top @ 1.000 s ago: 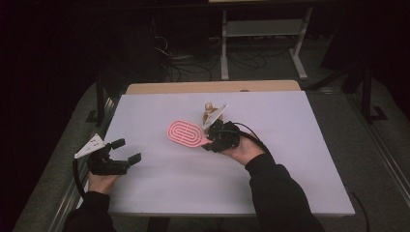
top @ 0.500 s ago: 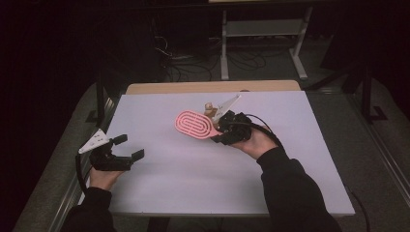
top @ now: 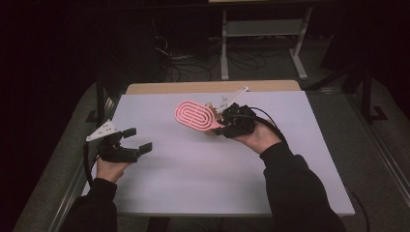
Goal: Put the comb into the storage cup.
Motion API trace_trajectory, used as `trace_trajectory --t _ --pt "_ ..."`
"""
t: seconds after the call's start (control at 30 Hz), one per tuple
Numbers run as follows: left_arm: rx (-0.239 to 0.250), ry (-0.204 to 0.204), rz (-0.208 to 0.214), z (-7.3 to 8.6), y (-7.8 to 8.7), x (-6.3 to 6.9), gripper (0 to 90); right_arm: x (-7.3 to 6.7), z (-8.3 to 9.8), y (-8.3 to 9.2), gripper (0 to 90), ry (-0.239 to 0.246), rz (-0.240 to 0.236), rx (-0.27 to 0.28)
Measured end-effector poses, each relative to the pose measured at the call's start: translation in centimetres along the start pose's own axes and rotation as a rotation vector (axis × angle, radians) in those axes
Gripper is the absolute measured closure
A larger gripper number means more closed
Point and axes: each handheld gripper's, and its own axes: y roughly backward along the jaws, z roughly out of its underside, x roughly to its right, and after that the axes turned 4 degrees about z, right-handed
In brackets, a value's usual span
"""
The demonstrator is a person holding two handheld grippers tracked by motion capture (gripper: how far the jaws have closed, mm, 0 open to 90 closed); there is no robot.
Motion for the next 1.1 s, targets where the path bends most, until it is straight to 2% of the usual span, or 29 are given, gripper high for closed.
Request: trace_trajectory --t 0.23,0.47,0.7,0.93,1.1 --pt "0.027 0.022 0.038 -1.5 -0.8 0.3 0.0 0.2 -0.6 0.7 68.3 0.008 0.016 0.026" --pt "0.026 0.018 0.069 -3.1 -1.5 0.5 0.0 0.3 -1.1 1.3 68.3 0.018 0.03 0.043" --pt "0.029 0.038 0.118 -4.5 -2.4 0.7 0.0 0.3 -1.3 1.6 68.3 0.016 0.038 0.055" --pt "0.026 0.086 0.188 -5.4 -3.7 1.0 0.1 0.2 -1.8 1.9 68.4 0.025 0.044 0.072" --pt "0.053 0.141 0.238 -6.0 -4.3 1.1 0.1 0.1 -2.0 2.2 68.4 0.029 0.05 0.084"
